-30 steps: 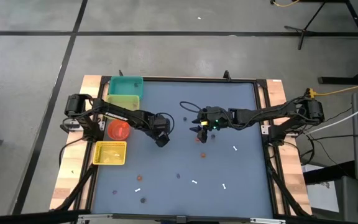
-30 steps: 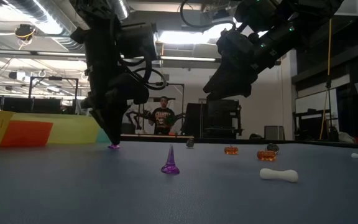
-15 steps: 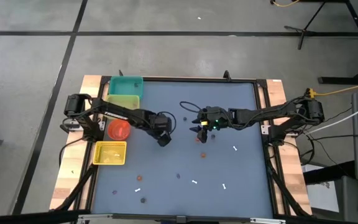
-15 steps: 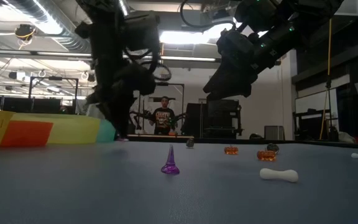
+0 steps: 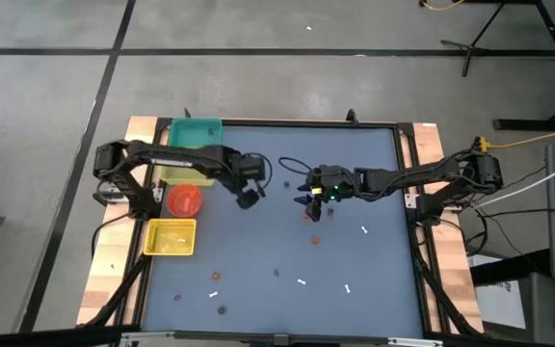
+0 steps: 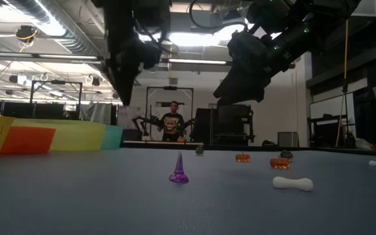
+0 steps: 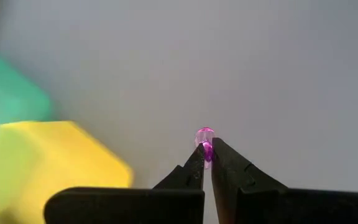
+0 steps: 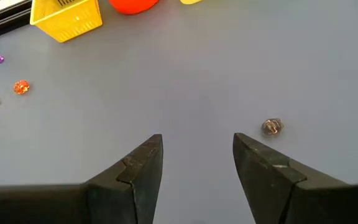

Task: Sort Halloween decoration
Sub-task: Put the top left purple witch hat toy into the yellow bin

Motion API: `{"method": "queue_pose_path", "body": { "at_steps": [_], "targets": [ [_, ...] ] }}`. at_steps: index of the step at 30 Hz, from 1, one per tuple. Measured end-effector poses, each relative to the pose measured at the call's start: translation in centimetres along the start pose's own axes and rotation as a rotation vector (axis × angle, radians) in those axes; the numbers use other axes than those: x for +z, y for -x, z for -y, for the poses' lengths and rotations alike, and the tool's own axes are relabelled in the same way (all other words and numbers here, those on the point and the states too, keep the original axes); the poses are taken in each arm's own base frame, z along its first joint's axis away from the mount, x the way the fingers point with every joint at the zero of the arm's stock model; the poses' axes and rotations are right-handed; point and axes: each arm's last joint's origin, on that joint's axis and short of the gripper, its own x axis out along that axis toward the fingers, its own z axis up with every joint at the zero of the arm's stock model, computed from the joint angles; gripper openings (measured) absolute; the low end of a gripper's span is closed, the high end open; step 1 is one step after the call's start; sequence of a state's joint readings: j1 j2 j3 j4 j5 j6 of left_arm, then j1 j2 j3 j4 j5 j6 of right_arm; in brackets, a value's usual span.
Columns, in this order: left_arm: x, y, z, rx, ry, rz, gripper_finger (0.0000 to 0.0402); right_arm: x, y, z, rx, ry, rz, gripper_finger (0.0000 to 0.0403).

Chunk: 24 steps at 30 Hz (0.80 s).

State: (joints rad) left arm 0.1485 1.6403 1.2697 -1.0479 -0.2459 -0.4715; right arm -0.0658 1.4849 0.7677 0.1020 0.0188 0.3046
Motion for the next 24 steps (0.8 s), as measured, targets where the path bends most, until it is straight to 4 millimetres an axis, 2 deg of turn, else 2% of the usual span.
{"method": "queue_pose_path", "body": {
  "at_steps": [6,10,15,24],
  "targets": [
    [-0.4,2.4,-3.7,0.05,0.068,0.012,0.0,0.0,0.0,0.1,-0.036,0.0,0.01,0.0193],
    [-0.5,2.7,-5.8,0.12,0.12,-0.005,0.0,0.1,0.0,0.2,-0.053,0.0,0.018,0.0193],
    [-0.5,1.1,-7.9,0.149,0.198,-0.04,0.0,0.1,0.0,0.3,-0.085,0.026,0.026,0.0193],
    [-3.1,-3.1,-9.9,0.216,0.24,-0.195,0.0,0.2,0.1,0.5,-0.187,0.103,0.049,0.0193]
  ]
}}
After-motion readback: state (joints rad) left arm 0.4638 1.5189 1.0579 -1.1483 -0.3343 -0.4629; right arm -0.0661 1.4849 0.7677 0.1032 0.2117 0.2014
